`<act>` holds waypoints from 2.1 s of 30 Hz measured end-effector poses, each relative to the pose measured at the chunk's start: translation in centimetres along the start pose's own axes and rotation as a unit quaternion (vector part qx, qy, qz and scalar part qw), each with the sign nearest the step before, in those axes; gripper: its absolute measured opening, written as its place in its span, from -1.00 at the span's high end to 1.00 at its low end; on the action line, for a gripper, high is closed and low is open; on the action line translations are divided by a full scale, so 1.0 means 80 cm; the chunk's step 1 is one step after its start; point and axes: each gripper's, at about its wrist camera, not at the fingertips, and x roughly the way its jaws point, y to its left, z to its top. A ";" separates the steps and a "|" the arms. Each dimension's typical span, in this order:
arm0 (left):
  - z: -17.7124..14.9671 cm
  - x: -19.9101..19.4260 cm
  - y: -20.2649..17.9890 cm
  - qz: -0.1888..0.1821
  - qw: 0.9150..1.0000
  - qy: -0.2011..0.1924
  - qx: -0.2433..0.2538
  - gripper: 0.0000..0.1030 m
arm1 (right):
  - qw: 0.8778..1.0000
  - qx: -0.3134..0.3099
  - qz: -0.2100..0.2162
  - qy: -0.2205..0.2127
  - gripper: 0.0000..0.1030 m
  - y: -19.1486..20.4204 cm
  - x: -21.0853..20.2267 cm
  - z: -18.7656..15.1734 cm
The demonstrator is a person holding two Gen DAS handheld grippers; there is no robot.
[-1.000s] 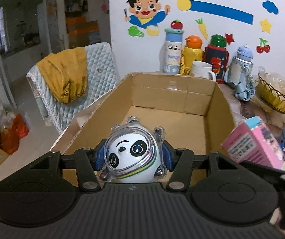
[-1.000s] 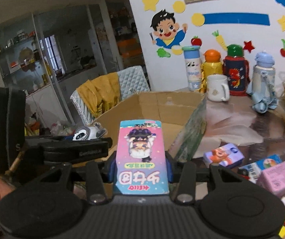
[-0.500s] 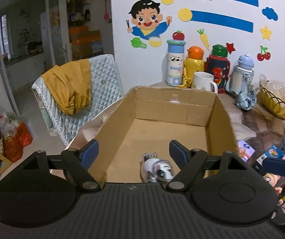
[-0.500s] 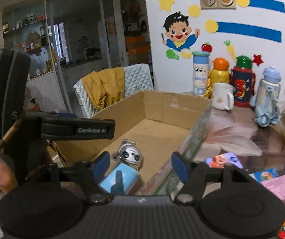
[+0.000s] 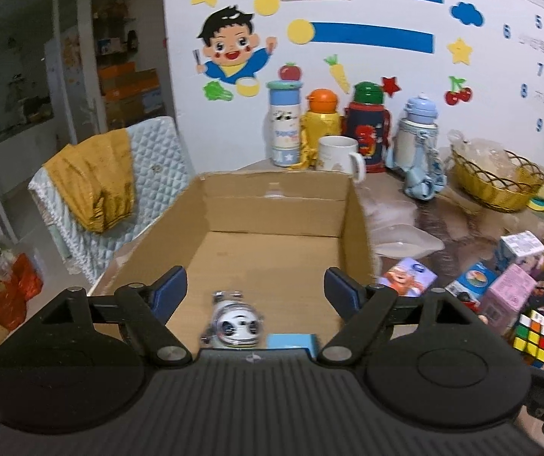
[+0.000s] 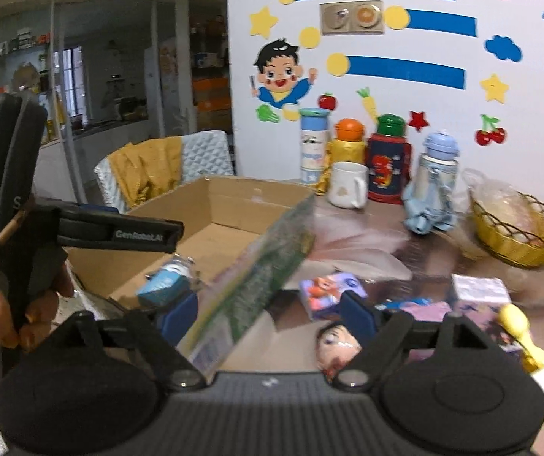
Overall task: Organize rigid objects
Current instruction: 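Grasp the Rubik's cube with the left tool while the right grasps the white-green carton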
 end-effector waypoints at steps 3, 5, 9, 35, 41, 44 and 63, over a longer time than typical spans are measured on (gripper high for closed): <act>0.000 -0.002 -0.015 -0.011 1.000 0.000 0.011 -0.93 | 1.000 0.004 -0.013 -0.002 -0.62 -0.010 -0.012 -0.006; -0.001 -0.004 -0.022 -0.017 1.000 -0.001 0.017 -0.93 | 1.000 0.005 -0.021 -0.003 -0.65 -0.016 -0.019 -0.009; -0.001 -0.007 -0.038 -0.027 0.999 -0.002 0.026 -0.93 | 0.999 0.017 -0.032 -0.008 -0.67 -0.032 -0.032 -0.016; -0.006 -0.004 -0.107 -0.086 0.993 0.004 0.079 -0.95 | 0.992 0.076 -0.103 -0.011 -0.78 -0.115 -0.061 -0.047; -0.012 -0.007 -0.121 -0.110 0.990 0.010 0.084 -0.96 | 0.987 0.094 -0.131 0.000 -0.80 -0.142 -0.069 -0.060; -0.022 -0.012 -0.131 -0.129 0.988 0.009 0.088 -0.96 | 0.983 0.104 -0.150 0.009 -0.80 -0.160 -0.073 -0.068; -0.105 -0.003 -0.212 -0.261 0.951 0.033 0.165 -1.00 | 0.970 0.146 -0.177 0.079 -0.98 -0.236 -0.036 -0.097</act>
